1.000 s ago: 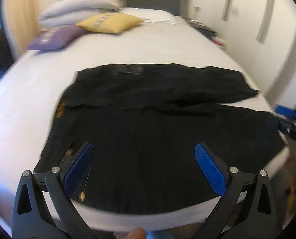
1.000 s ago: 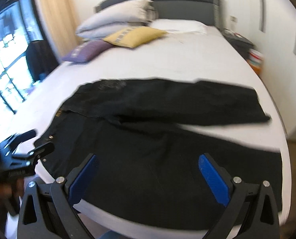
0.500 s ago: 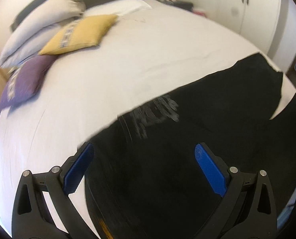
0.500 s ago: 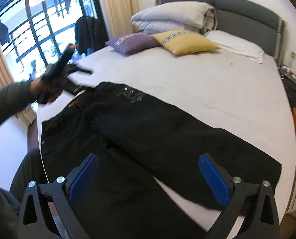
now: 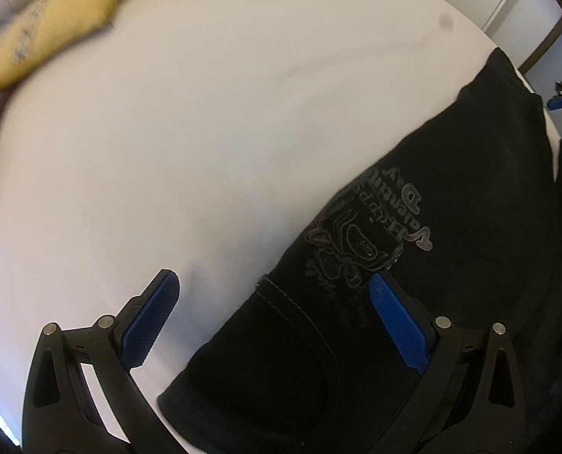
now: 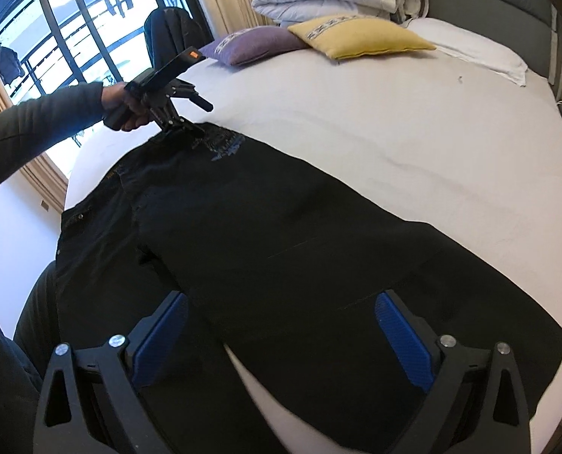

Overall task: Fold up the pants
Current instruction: 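Grasp the waistband end of the black jeans with the left tool, then grasp the leg hem end of the jeans with the right tool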

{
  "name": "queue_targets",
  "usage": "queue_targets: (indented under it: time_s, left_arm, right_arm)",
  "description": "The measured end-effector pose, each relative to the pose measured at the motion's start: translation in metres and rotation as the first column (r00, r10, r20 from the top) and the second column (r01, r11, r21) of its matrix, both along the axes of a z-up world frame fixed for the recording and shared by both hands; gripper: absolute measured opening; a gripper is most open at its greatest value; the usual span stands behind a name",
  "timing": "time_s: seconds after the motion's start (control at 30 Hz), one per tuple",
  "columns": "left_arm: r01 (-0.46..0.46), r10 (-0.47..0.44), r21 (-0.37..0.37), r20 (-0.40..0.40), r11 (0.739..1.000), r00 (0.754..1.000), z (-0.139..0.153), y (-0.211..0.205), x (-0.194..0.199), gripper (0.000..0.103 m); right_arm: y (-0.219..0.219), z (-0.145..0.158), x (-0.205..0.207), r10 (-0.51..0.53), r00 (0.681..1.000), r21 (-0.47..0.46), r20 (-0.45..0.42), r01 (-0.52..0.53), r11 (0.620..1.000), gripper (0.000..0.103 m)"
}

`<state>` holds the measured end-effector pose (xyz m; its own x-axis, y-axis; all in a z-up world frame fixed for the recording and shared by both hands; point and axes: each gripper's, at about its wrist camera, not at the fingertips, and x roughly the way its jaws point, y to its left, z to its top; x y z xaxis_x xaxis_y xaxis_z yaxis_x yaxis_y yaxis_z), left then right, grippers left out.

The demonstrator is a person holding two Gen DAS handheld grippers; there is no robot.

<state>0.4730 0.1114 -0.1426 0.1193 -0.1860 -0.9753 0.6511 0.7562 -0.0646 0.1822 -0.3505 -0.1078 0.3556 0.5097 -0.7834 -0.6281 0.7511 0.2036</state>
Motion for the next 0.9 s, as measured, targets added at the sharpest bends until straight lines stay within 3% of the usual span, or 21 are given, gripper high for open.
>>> queue_targets:
  time_s: [0.1, 0.17, 0.23, 0.27, 0.3, 0.37, 0.4, 0.57, 0.73, 0.9]
  left_arm:
    - [0.030, -0.029, 0.021, -0.058, 0.999, 0.998, -0.019, 0.000, 0.004, 0.099]
    - [0.042, -0.042, 0.004, -0.059, 0.999, 0.997, -0.022, 0.000, 0.005, 0.088]
    - [0.035, -0.037, -0.032, -0.061, 0.999, 0.997, -0.020, 0.003, 0.008, 0.059]
    - [0.032, -0.036, -0.050, -0.069, 0.998, 0.997, -0.019, 0.005, 0.009, 0.051]
    - [0.033, -0.036, -0.058, -0.062, 0.998, 0.997, -0.016, 0.008, 0.008, 0.032]
    - [0.040, -0.045, -0.069, -0.062, 0.997, 0.997, -0.014, 0.010, 0.005, 0.026]
    - [0.044, -0.048, -0.063, -0.055, 0.997, 0.997, -0.012, 0.013, 0.000, 0.015]
    - [0.086, -0.082, -0.030, 0.102, 0.996, 0.991, 0.002, 0.014, -0.029, 0.008]
    - [0.086, -0.079, -0.013, 0.284, 0.996, 0.955, 0.018, 0.018, -0.060, 0.007]
    - [0.084, -0.082, 0.012, 0.420, 0.996, 0.904, 0.025, 0.004, -0.093, 0.007]
  right_arm:
    - [0.005, -0.002, 0.012, 0.010, 1.000, 0.011, -0.003, -0.010, 1.000, 0.100]
    - [0.007, -0.002, 0.019, 0.019, 1.000, 0.012, -0.003, -0.019, 1.000, 0.100]
    - [0.008, -0.003, 0.027, 0.023, 1.000, 0.001, 0.008, -0.023, 1.000, 0.100]
    - [0.007, -0.003, 0.032, 0.025, 1.000, -0.001, 0.012, -0.025, 1.000, 0.100]
    - [0.007, -0.002, 0.035, 0.024, 1.000, -0.003, 0.018, -0.024, 1.000, 0.100]
    - [0.007, 0.000, 0.045, 0.019, 0.999, -0.010, 0.029, -0.019, 1.000, 0.100]
    - [0.007, 0.002, 0.049, 0.015, 0.999, -0.013, 0.038, -0.014, 1.000, 0.100]
    - [0.010, 0.009, 0.072, -0.012, 0.996, -0.037, 0.083, 0.015, 0.999, 0.100]
    - [0.026, 0.006, 0.094, 0.034, 0.991, -0.106, 0.129, -0.020, 0.994, 0.099]
    - [0.043, -0.010, 0.118, 0.097, 0.995, -0.153, 0.035, -0.091, 0.984, 0.078]
